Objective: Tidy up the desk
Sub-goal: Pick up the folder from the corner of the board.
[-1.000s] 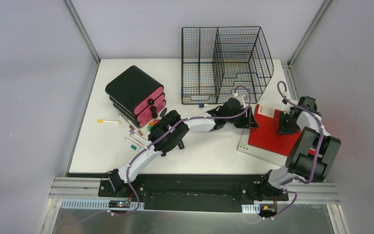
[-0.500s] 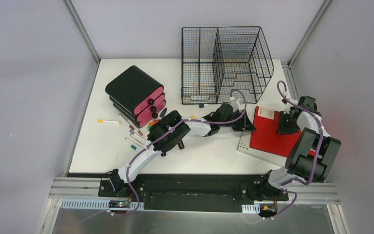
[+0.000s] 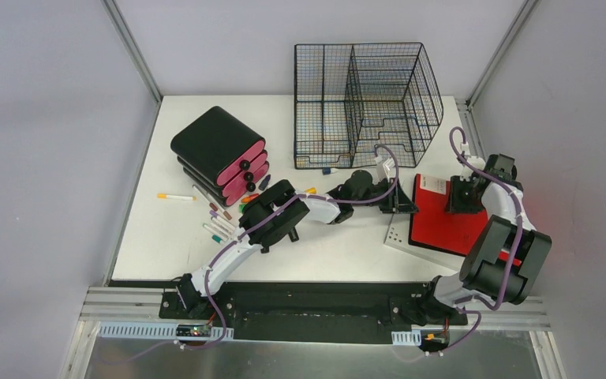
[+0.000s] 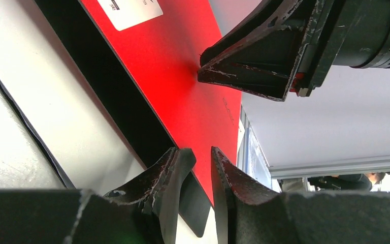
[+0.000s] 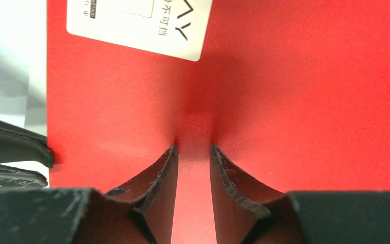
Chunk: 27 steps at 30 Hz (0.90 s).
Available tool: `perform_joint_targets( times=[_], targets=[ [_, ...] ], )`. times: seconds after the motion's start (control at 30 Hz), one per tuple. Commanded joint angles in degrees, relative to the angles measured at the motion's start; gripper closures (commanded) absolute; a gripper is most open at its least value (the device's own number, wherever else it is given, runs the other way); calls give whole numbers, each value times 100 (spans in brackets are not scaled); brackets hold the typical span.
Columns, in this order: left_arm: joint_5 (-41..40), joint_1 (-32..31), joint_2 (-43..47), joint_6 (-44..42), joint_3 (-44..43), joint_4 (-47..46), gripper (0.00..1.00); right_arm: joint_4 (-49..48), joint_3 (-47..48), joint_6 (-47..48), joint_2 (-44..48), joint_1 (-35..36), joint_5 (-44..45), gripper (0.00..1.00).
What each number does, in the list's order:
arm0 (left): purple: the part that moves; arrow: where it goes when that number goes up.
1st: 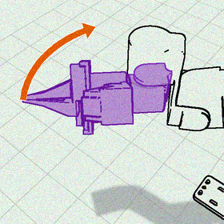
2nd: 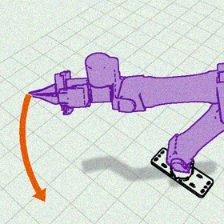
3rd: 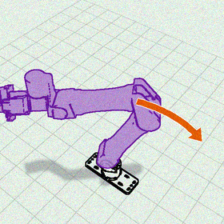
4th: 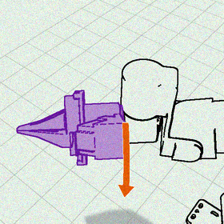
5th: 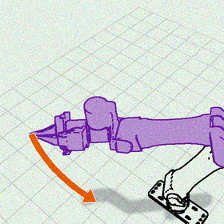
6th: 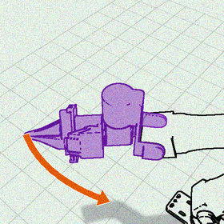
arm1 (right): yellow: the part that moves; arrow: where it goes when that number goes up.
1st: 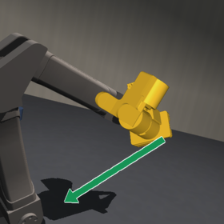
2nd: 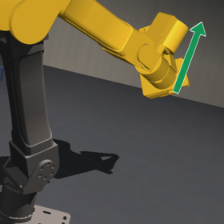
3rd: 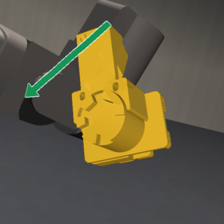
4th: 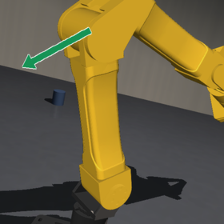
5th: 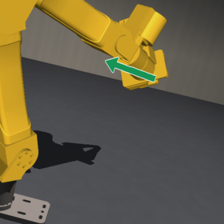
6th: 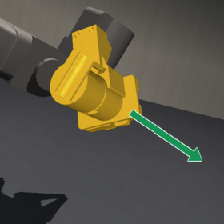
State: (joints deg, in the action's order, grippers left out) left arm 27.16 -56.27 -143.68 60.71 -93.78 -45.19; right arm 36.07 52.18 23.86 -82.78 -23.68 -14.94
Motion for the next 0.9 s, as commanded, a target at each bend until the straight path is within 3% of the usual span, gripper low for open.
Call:
perform_joint_targets(
  times=[0.0, 0.3, 0.37, 0.5, 0.77, 0.87],
  targets=[
    [53, -68, 358, 2, -10, -450, 73, 125, 209, 171, 288, 23, -468, 65],
    [70, -83, 347, 3, -141, -21, 87, 558, 306, 657, 655, -55, -1534, 50],
    [50, -88, 362, 10, -144, 34, 99, 559, 293, 689, 738, -66, -1639, 49],
    [18, -119, 397, 28, -113, 80, 100, 652, 320, 788, 781, -96, -1774, 47],
    [-41, -138, 588, 9, 109, -156, 100, 962, 344, 1230, 961, -115, -2327, 28],
    [-32, -154, 681, -71, 236, -295, 100, 851, 319, 1062, 1001, -127, -2303, 26]
  ],
)
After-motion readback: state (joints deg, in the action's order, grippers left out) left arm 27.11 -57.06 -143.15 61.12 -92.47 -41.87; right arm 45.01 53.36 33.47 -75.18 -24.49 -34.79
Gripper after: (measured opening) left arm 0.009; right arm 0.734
